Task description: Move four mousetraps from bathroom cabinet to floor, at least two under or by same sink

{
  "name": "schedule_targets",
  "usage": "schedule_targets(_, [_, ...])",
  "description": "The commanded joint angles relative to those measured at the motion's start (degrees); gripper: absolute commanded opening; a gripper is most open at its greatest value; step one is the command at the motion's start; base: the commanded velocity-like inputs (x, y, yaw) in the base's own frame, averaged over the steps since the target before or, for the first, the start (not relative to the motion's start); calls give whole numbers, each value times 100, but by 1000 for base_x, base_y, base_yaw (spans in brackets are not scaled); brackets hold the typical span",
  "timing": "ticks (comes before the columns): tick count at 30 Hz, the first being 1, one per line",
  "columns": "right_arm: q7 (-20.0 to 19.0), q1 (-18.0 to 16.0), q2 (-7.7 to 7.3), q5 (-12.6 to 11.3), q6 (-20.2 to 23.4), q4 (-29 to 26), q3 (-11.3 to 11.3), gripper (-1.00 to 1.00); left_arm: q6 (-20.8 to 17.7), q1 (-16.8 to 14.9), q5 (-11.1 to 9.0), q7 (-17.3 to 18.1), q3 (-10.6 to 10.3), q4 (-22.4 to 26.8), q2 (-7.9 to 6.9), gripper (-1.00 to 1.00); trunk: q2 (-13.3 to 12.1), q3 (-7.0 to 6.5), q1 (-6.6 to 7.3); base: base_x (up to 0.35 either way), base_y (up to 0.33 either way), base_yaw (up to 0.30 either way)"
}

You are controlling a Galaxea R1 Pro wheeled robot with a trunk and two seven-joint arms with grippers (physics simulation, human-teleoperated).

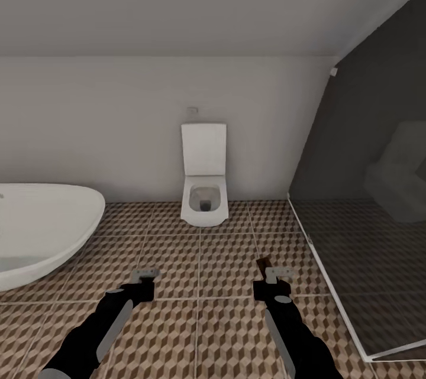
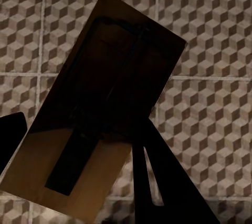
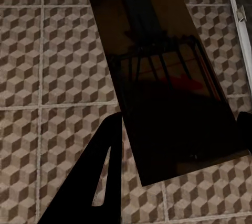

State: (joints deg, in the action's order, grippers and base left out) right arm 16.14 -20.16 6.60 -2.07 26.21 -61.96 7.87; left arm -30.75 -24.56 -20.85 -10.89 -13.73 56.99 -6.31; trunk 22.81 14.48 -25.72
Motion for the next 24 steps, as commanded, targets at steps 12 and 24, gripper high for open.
schedule_targets(12, [47,-4,-4,-30,31,-10,7,-100,-9,-5,-63,-65,-79,21,80,-100,11,11,-6,122,42,0])
schedule_targets(24, [41,-5,-1,-30,30,-3,9,-100,-9,-6,-62,-71,-114,-70,173,-100,11,11,-6,1,0,0])
